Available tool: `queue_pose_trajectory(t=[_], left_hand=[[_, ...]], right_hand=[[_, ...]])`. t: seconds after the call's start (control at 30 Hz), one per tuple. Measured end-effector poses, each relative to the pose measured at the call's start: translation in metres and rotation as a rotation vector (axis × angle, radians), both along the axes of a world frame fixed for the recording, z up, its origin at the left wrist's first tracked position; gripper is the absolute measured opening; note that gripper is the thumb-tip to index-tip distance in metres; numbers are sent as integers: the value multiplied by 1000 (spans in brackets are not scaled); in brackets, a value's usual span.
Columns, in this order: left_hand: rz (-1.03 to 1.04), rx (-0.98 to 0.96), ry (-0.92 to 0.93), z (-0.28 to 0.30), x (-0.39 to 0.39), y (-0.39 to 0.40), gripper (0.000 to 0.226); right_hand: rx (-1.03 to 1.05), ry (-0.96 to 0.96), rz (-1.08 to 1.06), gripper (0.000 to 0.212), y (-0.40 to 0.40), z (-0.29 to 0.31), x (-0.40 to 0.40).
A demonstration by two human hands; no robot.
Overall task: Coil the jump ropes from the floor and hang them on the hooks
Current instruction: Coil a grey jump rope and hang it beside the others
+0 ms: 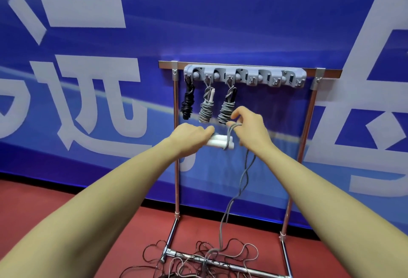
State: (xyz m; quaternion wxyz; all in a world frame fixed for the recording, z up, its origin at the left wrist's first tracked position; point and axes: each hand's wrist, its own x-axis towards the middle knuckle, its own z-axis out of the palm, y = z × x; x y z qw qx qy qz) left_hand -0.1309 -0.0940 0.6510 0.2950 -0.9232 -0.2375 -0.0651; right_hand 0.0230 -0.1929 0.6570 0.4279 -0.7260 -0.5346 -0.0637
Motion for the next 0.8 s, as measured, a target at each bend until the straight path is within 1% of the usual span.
queue_pose_trajectory(t=[0.03,0.07,0.13,0.2,0.23,0.3,0.37,0.4,0.43,0.47,0.5,0.57,0.6,0.67,0.8], left_hand=[[-34,6,29,2,-2,-4,29],[-79,17,46,3,-3,-8,29],[-294,59,-22,2,-3,-10,30],[-457,68,-136,4,-4,-11,36],[-497,78,-200,6,-4,-8,34],[-498,76,-273,11,-1,-9,25],[-429,-32,-344,18,3,-18,17],[-333,-87,-373,21,5,-24,13],[-224,-146,-402,23,8,-29,15],[-159,-185,-428,22,11,-32,18],[-124,-203,-454,21,14,-33,20],[-65,-225,-513,17,20,-33,23],[-28,-266,-546,15,22,-32,23],[57,-350,-594,11,24,-28,23],[207,-390,-604,2,26,-23,23]], right_hand=[[20,107,5,14,2,2,2],[7,151,-1,19,4,4,5],[-52,133,-1,23,5,9,10],[-66,139,4,23,3,11,14],[-58,157,7,22,2,10,16],[-61,183,6,18,1,7,20],[-74,176,20,14,1,4,22],[-83,153,35,10,1,3,23],[-94,122,44,9,1,2,21],[-100,105,48,10,1,2,19],[-97,121,63,9,0,1,16],[-80,214,134,9,-1,-3,11],[-79,251,161,10,-2,-4,8],[-101,281,184,18,-5,-7,3],[-143,364,250,14,-11,-10,-6]])
